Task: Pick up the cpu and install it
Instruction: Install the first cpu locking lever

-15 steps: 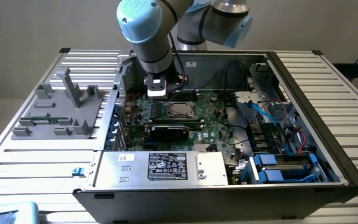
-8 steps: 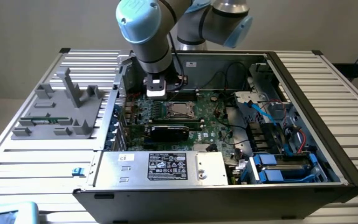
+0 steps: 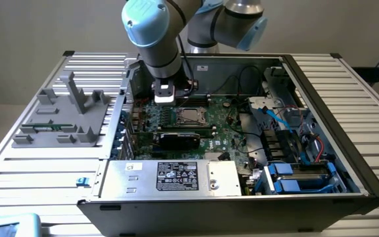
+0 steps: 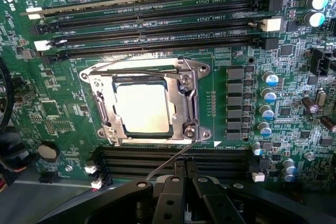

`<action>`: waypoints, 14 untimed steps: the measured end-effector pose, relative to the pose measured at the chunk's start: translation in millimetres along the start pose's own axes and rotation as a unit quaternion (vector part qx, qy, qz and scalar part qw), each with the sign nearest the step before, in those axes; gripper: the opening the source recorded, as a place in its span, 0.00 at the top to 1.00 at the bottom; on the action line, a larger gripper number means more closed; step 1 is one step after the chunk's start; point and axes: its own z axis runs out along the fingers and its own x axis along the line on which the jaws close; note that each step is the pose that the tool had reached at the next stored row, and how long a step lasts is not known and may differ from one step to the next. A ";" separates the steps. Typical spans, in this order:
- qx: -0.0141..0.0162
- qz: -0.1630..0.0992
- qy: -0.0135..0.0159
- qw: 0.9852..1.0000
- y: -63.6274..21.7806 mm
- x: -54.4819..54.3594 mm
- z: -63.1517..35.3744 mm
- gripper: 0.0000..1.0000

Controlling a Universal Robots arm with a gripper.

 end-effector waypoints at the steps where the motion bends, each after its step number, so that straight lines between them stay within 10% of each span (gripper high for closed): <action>1: 0.000 0.001 0.000 1.000 0.0 -0.1 0.3 0.88; 14: 0.003 0.019 0.007 1.000 0.3 -0.6 3.3 0.88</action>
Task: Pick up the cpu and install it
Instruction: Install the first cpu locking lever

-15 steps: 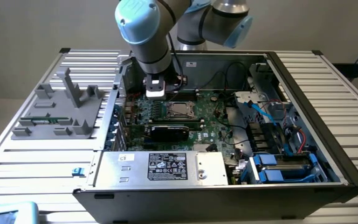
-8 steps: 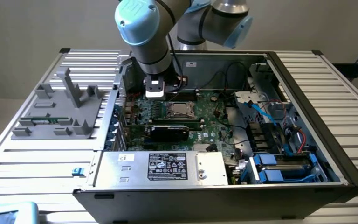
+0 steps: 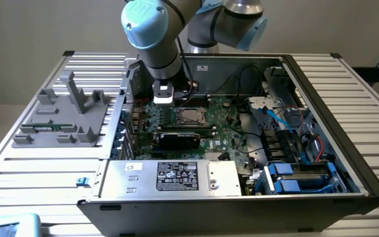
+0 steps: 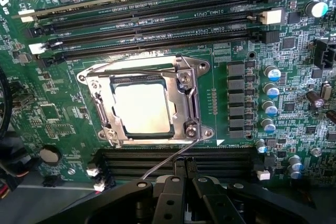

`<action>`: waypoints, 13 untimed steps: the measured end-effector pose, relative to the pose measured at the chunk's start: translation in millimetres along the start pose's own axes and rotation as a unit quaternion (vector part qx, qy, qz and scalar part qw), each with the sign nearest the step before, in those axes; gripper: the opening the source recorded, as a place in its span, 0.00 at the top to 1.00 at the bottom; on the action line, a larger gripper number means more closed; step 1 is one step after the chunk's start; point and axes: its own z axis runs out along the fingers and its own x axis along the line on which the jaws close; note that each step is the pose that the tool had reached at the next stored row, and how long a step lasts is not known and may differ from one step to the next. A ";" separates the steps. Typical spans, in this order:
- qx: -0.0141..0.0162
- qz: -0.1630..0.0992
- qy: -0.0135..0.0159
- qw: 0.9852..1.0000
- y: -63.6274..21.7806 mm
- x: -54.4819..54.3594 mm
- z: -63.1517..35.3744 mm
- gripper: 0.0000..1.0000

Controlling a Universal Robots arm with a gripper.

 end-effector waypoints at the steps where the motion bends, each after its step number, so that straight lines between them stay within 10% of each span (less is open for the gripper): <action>1: 0.000 0.001 0.000 1.000 0.1 0.0 0.3 0.88; 13: 0.000 0.017 0.007 1.000 0.5 0.7 3.7 0.88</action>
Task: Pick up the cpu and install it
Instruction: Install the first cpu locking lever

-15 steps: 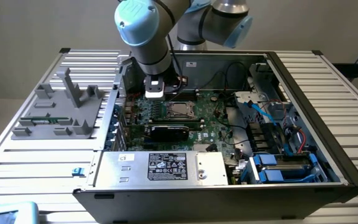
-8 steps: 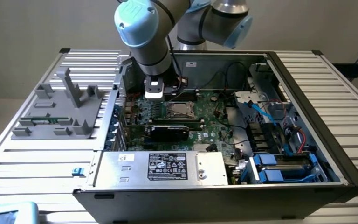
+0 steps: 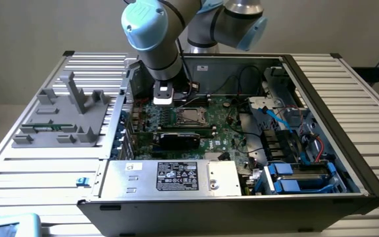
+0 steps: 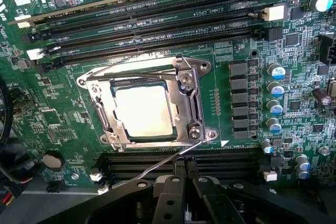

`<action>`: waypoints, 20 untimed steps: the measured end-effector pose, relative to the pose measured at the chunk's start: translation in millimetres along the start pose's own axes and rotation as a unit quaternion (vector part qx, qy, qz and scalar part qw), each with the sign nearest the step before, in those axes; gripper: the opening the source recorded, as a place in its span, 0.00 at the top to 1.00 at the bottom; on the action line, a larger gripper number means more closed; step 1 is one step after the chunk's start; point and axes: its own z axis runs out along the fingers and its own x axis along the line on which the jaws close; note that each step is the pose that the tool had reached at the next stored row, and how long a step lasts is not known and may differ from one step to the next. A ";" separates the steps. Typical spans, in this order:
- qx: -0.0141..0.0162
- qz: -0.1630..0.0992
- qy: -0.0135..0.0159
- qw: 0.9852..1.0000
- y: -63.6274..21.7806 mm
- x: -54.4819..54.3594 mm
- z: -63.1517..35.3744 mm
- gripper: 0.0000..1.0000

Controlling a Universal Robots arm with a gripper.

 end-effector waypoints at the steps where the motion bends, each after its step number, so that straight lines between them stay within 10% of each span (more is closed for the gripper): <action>1: 0.000 0.001 0.001 1.000 0.1 -0.1 0.1 0.88; 20: 0.003 0.019 0.005 1.000 1.5 -0.2 0.4 0.88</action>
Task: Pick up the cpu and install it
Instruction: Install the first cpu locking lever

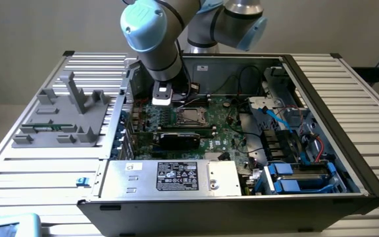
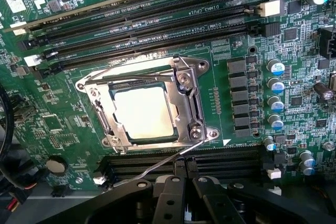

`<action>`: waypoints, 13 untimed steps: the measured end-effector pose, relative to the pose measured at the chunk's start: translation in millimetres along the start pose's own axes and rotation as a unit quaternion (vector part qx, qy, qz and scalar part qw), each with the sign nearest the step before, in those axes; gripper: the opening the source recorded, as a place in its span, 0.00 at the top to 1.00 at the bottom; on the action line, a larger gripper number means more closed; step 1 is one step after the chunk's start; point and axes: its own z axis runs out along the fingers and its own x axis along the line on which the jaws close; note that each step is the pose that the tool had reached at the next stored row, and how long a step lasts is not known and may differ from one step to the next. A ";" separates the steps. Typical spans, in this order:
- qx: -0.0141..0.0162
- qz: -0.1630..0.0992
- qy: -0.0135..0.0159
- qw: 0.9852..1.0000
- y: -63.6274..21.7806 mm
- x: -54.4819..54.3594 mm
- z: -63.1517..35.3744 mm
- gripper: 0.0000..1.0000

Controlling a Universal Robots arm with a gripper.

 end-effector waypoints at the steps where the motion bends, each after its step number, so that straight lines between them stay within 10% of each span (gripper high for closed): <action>1: 0.001 0.001 0.000 1.000 0.4 0.0 -0.2 0.88; 6: 0.008 0.004 -0.001 1.000 1.7 -0.1 -0.8 0.88; 13: 0.008 0.010 0.002 1.000 2.8 -0.3 0.6 0.88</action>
